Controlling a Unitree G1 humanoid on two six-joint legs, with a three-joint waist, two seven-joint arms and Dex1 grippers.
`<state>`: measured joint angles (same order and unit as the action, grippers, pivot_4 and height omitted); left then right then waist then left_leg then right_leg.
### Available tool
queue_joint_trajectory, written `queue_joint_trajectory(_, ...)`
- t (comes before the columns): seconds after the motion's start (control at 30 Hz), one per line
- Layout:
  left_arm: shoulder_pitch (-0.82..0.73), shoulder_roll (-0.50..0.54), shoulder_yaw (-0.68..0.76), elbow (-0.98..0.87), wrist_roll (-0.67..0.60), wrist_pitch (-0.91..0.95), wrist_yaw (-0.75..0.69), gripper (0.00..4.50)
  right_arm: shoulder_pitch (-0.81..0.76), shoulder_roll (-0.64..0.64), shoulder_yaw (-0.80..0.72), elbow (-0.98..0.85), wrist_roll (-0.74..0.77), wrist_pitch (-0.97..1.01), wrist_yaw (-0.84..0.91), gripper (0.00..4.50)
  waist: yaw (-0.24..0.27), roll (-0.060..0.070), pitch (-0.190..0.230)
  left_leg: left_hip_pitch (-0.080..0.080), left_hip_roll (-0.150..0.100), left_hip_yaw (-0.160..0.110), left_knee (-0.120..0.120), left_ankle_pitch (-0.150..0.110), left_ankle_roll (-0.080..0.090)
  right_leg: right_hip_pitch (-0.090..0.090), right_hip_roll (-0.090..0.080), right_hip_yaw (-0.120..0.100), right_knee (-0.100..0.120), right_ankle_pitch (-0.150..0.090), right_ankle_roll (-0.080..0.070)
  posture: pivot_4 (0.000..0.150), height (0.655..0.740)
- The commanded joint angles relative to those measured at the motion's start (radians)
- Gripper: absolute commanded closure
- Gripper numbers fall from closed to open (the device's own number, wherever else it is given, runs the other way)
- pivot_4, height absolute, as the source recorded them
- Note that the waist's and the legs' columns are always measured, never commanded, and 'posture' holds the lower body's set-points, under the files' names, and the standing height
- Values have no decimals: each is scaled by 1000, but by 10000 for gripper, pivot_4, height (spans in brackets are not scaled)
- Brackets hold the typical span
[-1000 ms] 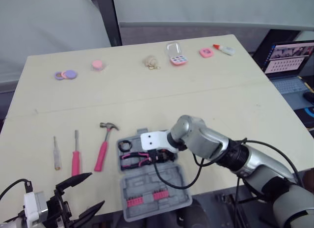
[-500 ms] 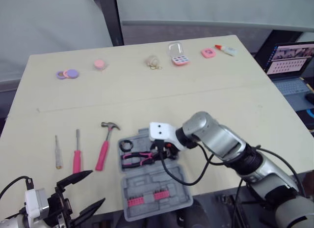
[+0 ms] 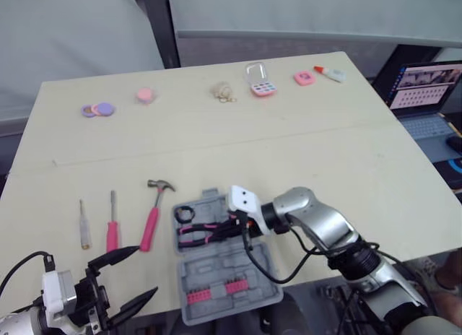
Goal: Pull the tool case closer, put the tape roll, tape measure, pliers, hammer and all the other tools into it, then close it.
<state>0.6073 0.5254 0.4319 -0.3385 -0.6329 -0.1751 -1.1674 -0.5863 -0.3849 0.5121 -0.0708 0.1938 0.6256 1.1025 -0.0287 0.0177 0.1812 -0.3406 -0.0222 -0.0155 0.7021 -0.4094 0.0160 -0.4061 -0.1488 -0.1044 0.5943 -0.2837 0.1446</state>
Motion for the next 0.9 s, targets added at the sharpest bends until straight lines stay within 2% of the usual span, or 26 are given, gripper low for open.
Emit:
queue_joint_trajectory(0.03,4,8,10,-7,-2,-1,3,0,-1,24,-12,53,-12,-72,-16,44832,0,0,0,0,0,0,0,0,0,0,0,0,0,0,0,1500,7400)
queue_joint_trajectory(0.9,9,1,4,-18,1,-3,15,0,71,39,87,241,-191,-252,-56,44832,0,-2,-4,6,1,-1,0,0,0,7,0,-1,-1,0,0,1500,7400)
